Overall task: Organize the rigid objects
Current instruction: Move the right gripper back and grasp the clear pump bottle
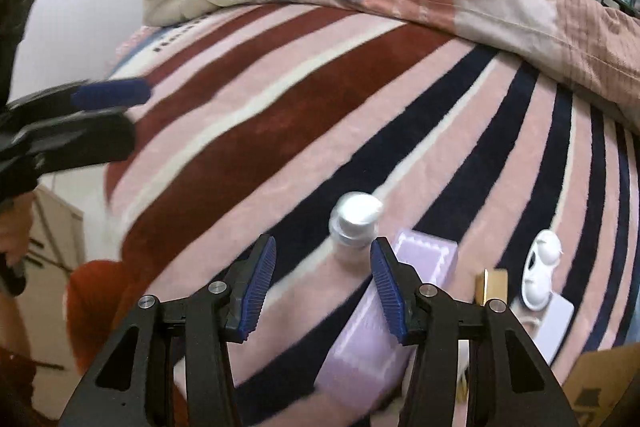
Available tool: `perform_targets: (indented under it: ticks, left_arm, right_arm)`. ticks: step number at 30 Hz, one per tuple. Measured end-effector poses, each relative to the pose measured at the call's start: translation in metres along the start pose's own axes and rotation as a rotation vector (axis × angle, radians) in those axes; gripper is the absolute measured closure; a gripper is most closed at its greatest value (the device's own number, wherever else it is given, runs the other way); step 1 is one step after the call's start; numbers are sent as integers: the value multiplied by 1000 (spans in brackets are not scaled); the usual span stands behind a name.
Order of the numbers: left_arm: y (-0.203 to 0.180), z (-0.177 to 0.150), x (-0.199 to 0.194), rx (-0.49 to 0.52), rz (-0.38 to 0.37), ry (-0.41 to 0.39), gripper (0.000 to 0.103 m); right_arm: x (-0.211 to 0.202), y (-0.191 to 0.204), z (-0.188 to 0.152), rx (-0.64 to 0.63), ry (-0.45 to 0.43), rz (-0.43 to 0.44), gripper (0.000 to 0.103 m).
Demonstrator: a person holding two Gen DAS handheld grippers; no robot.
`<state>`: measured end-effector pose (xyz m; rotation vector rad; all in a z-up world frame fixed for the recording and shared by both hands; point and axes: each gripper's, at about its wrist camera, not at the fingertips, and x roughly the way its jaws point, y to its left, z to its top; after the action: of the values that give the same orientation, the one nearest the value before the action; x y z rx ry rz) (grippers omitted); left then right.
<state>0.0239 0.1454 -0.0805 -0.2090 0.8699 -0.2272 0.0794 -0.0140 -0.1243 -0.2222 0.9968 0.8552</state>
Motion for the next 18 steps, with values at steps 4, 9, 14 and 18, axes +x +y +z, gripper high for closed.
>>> perform_targets:
  ticks: [4, 9, 14, 18]
  left_arm:
    - [14, -4, 0, -15, -31, -7, 30]
    - [29, -10, -3, -31, -57, -6, 30]
    - [32, -13, -6, -25, -43, 14, 30]
    - [24, -12, -12, -17, -43, 18, 30]
  right_arm:
    - [11, 11, 12, -25, -22, -11, 59]
    - [27, 20, 20, -38, -25, -73, 59]
    - [40, 19, 21, -59, -27, -126, 78]
    - [35, 24, 16, -72, -38, -127, 83]
